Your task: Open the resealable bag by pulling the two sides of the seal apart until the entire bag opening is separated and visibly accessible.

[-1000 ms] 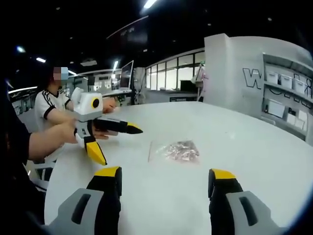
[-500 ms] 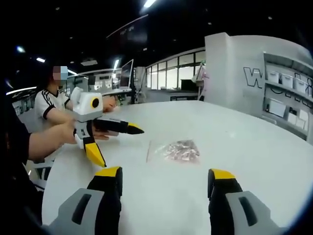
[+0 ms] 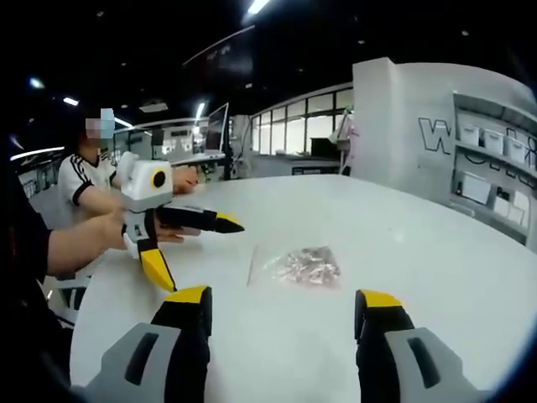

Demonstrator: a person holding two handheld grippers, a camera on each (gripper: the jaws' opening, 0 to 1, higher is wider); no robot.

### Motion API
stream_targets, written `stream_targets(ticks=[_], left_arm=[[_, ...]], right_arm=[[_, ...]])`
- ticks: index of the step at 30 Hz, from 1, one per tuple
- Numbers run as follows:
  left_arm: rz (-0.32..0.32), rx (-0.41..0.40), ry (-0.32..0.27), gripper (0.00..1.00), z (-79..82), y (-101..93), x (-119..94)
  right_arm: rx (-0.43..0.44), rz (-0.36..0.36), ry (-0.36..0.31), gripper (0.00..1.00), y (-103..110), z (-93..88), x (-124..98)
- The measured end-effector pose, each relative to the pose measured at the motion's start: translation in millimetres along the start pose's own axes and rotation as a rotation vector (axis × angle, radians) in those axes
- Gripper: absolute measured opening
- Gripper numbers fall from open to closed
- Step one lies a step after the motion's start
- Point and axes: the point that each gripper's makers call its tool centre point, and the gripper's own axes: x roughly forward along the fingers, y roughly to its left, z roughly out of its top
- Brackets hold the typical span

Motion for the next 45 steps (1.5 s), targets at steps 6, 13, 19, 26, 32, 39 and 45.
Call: stream_targets(ticks=[6,13,19,26,32,39,45], left_arm=[[-0.001,-0.001,-0.002,1.0,-0.2,1.2,0.9],[-0.002,0.003,-0.005,1.0,1.3,1.7,0.9],[-0.002,0.002,-0.011,1.0,2.5,3.1,1.9],[-0.006,0.0,-0.009,1.0,0.5,3.9,3.2],[-0.008,-0.004,-0.013,1.0,-0.2,4.5,4.9],[-0.011,-0.003,-0.013,1.0,-0.6,5.5,8.1],[-0.004,0.01,-0.007,1.0,-2.6,8.1,9.7]], right_arm=[[-0.003,0.001,0.006,0.67,-1.3,-1.6,3.8],[-0.003,0.006,0.008,0.67,-1.1,-1.8,7.8],[-0.005,0.005,0.008,0.67,-2.1,-0.8,10.1],[-0.009,0.004,0.008,0.66,-3.2,-0.2,11.9],[-0.012,0.007,0.01,0.66,-4.1,-1.5,13.9],[-0.018,0.008,0.019,0.65,-4.0,-4.0,15.5],[-0.019,0.009,0.021,0.65,-4.0,-4.8,17.1]])
